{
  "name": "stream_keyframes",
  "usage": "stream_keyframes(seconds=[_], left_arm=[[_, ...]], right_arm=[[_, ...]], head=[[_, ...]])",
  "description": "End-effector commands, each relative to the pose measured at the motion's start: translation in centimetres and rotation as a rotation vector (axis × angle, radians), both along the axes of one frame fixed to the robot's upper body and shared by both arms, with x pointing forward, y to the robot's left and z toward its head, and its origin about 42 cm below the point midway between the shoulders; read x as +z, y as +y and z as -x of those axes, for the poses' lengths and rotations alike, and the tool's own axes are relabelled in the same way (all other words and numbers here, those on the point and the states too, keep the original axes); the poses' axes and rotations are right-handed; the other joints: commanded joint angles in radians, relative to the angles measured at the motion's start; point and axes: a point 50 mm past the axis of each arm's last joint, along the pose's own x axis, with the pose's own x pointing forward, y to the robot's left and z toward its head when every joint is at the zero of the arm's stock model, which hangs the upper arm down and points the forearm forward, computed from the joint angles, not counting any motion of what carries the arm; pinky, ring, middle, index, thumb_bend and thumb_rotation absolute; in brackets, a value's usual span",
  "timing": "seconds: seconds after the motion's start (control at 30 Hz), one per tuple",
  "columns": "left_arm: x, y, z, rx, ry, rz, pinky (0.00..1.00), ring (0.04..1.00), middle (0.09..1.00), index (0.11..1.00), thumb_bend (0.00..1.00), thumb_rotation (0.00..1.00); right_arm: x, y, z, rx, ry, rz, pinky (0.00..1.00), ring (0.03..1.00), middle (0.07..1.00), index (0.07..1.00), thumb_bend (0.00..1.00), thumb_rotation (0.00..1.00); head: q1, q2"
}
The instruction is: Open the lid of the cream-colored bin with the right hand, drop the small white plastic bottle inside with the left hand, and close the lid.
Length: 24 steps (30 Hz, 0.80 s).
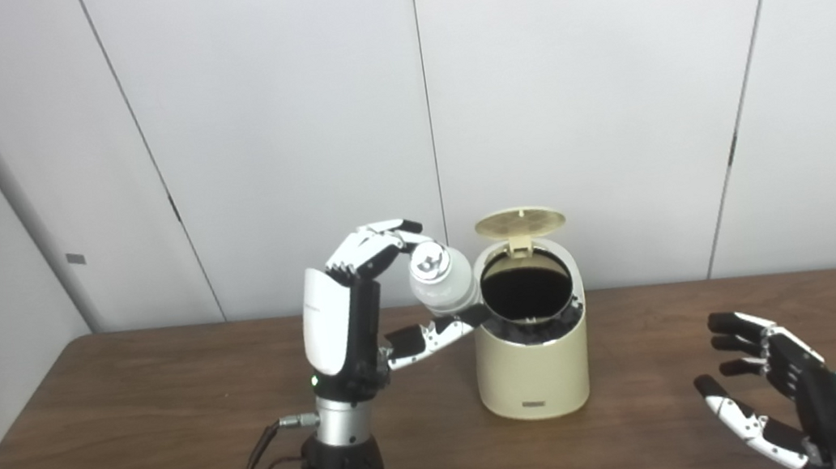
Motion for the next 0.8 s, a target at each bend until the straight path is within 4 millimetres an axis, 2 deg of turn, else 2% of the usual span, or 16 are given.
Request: stream_keyframes(seconds=[0.0,0.2,0.33,0.43,0.5,0.77], left_arm=[[2.7,-0.7,-1.2,-0.022,-0.099,0.008,0.70,0.671,0.486,0.474,0.52,0.00],[2.1,-2.1,-2.5,-0.042,-0.059,0.005,0.73,0.685,0.490,0.466,0.52,0.00],[1.8,-2.6,-3.1,-0.043,-0.035,-0.002,0.78,0.697,0.483,0.476,0.52,0.00],[1.4,-2.8,-3.5,-0.040,-0.003,-0.002,0.95,0.752,0.480,0.481,0.52,0.00],[1.1,-2.8,-3.5,-0.038,0.022,-0.009,0.99,0.775,0.478,0.485,0.52,0.00],[0.6,-3.0,-3.3,-0.013,0.030,-0.006,1.00,0.776,0.469,0.500,0.52,0.00]], right_arm=[[1.6,0.1,-0.4,0.010,-0.097,0.013,0.61,0.723,0.745,0.714,0.20,0.00],[1.3,0.2,-0.4,0.005,-0.096,0.012,0.61,0.724,0.745,0.712,0.21,0.00],[1.2,0.3,-0.3,-0.003,-0.088,0.016,0.62,0.727,0.746,0.716,0.21,0.00],[1.2,0.4,-0.3,-0.002,-0.093,0.011,0.62,0.725,0.745,0.714,0.21,0.00],[1.2,0.4,-0.3,0.002,-0.098,0.013,0.62,0.725,0.744,0.712,0.21,0.00],[1.0,0.3,-0.4,0.003,-0.095,0.007,0.63,0.732,0.746,0.717,0.22,0.00]], head=[[-0.003,-0.001],[-0.014,-0.005],[-0.019,-0.003],[-0.023,-0.002],[-0.024,-0.001],[-0.026,-0.006]])
